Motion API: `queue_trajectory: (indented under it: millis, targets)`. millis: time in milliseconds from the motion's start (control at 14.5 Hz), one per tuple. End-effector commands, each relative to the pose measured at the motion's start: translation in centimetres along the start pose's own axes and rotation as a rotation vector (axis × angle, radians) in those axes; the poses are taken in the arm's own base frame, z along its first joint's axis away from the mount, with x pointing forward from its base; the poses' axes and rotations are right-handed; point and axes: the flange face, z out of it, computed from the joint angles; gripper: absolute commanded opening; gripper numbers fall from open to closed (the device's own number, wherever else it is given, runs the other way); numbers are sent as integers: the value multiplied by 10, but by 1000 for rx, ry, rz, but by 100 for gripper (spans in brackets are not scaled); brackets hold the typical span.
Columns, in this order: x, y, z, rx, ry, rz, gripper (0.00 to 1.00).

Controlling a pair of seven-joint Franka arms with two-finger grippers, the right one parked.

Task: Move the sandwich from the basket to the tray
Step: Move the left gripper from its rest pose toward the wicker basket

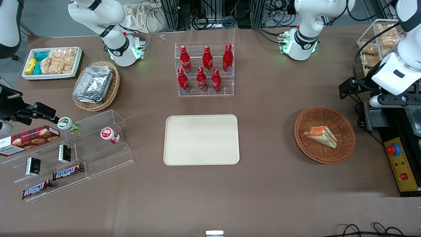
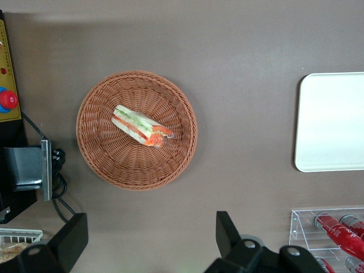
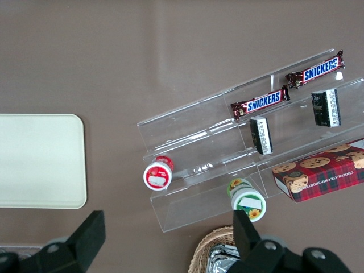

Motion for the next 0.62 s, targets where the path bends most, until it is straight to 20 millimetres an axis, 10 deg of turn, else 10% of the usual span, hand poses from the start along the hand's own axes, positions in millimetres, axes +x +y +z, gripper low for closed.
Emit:
queue_trajectory:
  millis: [0, 552]
  targets:
    - [-7, 2, -7, -10, 17, -2, 100]
    - [-8, -19, 5, 11, -35, -242, 100]
